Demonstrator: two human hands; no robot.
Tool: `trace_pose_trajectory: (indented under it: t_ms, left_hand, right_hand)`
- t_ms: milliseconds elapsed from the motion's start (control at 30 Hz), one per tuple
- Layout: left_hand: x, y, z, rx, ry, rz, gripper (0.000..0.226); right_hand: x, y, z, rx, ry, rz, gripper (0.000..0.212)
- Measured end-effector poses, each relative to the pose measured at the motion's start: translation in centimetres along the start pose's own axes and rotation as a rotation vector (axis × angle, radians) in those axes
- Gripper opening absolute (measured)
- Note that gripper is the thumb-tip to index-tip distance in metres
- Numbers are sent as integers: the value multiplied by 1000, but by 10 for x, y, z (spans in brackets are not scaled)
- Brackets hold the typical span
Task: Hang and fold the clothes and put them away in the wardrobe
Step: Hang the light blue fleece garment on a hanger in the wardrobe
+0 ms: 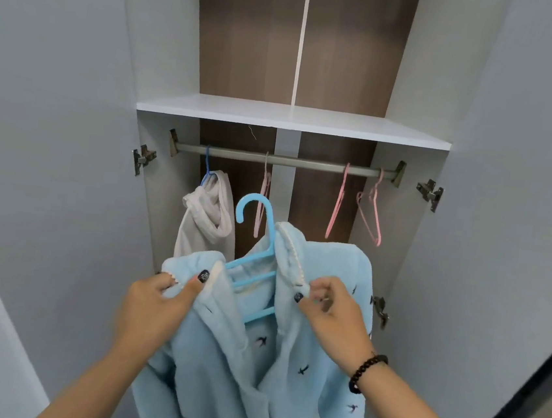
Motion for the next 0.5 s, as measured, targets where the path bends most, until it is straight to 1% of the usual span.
trace_pose_trajectory:
  t_ms: [67, 100, 200, 233, 267, 333, 367, 400, 433, 467, 500]
  left_hand:
    - [-2, 1, 4, 0, 11, -54, 66]
    - [-1, 0, 5, 4, 17, -74, 66]
    - [3, -10, 1, 38, 33, -97, 66]
    - [5, -16, -1, 61, 36, -95, 66]
    - [6, -21, -3, 81, 34, -83, 65]
    - [6, -28, -4, 111, 27, -32, 63]
    - [4, -30, -3, 127, 28, 7, 63]
    - [3, -30, -2, 146, 32, 57, 61]
    - [1, -30, -2, 166, 37, 115, 60]
    - [-1, -29, -1, 179, 39, 158, 59]
    - [-2, -26, 0, 181, 37, 176, 59]
  right_hand:
    - [-19, 17, 2, -51, -81, -34, 32]
    - [-23, 28, 3, -79, -93, -55, 38]
    - [-15, 48, 6, -108, -42, -187, 49]
    - [-12, 52, 8, -106, -33, -212, 48]
    - [-10, 53, 12, -113, -44, -206, 42]
    - [-11, 51, 23, -87, -107, -190, 19]
    - [-13, 46, 27, -25, -134, -137, 9]
    - [-14, 34, 32, 78, -139, 20, 11]
    - [-8, 22, 34, 217, -88, 295, 16]
    - [5, 18, 32, 338, 12, 610, 20]
    - [17, 22, 27, 415, 117, 887, 25]
Point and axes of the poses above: each hand's wrist, its own z-axis towards the middle knuckle, its own x-axis out of the palm, y = z × x, the point moved 9 cm from there along z, towards the middle knuckle, and after that the axes turned 1 degree about x, right-handed, at the moved point
